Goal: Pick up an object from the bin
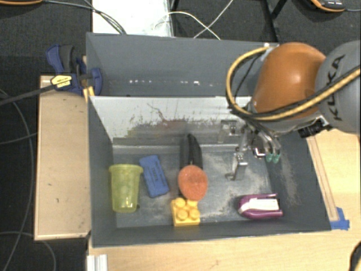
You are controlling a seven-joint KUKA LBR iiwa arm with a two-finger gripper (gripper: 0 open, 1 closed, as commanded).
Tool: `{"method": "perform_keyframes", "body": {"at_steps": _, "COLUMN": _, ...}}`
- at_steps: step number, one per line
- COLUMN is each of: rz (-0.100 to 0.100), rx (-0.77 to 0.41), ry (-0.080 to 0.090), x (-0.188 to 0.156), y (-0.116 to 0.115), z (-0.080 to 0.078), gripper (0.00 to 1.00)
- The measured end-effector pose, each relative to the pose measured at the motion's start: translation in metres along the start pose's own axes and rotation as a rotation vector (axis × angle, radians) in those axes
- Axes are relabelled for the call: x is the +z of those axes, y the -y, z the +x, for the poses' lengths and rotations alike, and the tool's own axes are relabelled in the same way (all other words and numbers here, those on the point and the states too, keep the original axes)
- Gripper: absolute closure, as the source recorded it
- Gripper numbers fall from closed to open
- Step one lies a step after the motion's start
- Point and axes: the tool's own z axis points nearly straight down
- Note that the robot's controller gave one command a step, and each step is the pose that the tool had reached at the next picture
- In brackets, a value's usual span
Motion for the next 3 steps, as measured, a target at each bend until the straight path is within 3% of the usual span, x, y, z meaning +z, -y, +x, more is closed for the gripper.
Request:
{"method": "perform_keyframes", "body": {"at_steps": 1, "rz": 0.0, "rx": 0.001, "ry": 0.009, "x": -0.005, "y": 0.0, "z": -0.001, "gripper": 0.0}}
{"method": "perform_keyframes", "body": {"at_steps": 2, "rz": 0.0, "rx": -0.317, "ry": 0.006, "x": 0.082, "y": -0.046, "z": 0.013, "gripper": 0.0}}
{"method": "perform_keyframes", "body": {"at_steps": 3, "rz": 0.001, "rx": -0.432, "ry": 0.012, "x": 0.062, "y": -0.081, "z": 0.025, "gripper": 0.0}}
